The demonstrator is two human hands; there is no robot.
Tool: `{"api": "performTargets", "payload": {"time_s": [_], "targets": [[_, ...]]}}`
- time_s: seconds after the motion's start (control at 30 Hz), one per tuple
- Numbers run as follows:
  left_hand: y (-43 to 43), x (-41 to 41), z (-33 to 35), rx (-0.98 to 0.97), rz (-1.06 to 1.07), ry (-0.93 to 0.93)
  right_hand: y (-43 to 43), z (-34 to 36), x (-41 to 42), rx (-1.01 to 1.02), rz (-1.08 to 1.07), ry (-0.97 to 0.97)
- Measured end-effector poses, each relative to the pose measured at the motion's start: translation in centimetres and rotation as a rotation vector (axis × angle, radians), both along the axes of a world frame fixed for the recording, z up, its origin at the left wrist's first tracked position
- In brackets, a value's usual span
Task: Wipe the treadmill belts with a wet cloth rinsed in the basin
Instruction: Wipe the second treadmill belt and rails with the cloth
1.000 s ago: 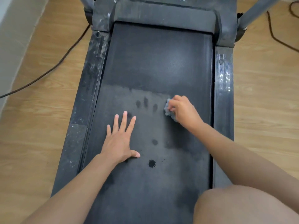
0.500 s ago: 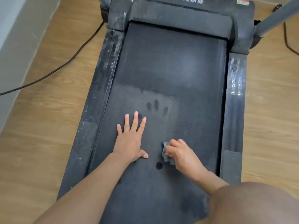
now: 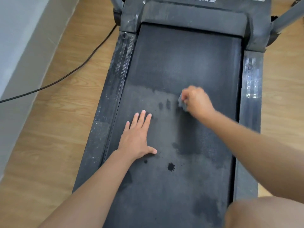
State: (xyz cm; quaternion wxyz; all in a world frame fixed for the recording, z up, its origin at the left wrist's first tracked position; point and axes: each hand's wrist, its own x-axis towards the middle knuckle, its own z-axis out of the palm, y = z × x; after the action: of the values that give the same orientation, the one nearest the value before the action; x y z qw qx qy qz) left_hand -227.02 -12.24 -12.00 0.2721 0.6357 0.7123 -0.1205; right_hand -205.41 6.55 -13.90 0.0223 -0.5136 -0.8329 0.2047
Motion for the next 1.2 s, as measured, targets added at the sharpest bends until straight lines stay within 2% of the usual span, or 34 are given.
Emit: {"api": "performTargets", "payload": {"time_s": [0.07, 0.13, 0.2, 0.33, 0.47, 0.6, 0.8, 0.93, 1.0, 1.1, 1.2], "targets": [[-0.3, -1.1, 0.2, 0.013, 0.037, 0.029, -7.2, -0.9, 1.3, -0.053, 0.146, 0.057], [-0.7, -2.3, 0.0, -0.054, 0.007, 0.054, -13.9, -0.9, 2.7, -0.139, 0.27, 0.096], [-1.1, -3.0, -0.2, -0.108, -0.051, 0.058, -16.8, -0.8, 3.9, -0.185, 0.347, 0.12], [-1.4, -3.3, -0.7, -0.095, -0.057, 0.035, -11.3, -1.3, 2.8, -0.03, 0.398, 0.042], [-1.4, -2.9, -0.9, -0.11, -0.056, 0.058, -0.4, -0.9, -1.1, 0.058, 0.077, -0.019], [-1.2, -2.5, -0.9, -0.127, -0.07, 0.087, 4.3, -0.4, -3.0, 0.015, 0.051, -0.115], [-1.2, -2.5, -1.0, -0.151, -0.088, 0.124, 2.6, 3.8, -4.3, -0.153, 0.302, -0.28], [-1.1, -2.1, -1.2, -0.166, -0.091, 0.153, -8.9, 3.2, -3.7, -0.329, 0.487, -0.175], [-1.1, -2.0, -1.1, -0.172, -0.092, 0.167, -14.9, 2.8, -3.3, -0.344, 0.54, -0.181], [-1.0, -1.9, -1.1, -0.176, -0.101, 0.181, -15.5, 1.5, -2.6, -0.207, 0.463, -0.119], [-0.7, -1.6, -1.1, -0.201, -0.102, 0.188, -8.5, 0.2, -2.9, -0.057, 0.215, 0.038]]}}
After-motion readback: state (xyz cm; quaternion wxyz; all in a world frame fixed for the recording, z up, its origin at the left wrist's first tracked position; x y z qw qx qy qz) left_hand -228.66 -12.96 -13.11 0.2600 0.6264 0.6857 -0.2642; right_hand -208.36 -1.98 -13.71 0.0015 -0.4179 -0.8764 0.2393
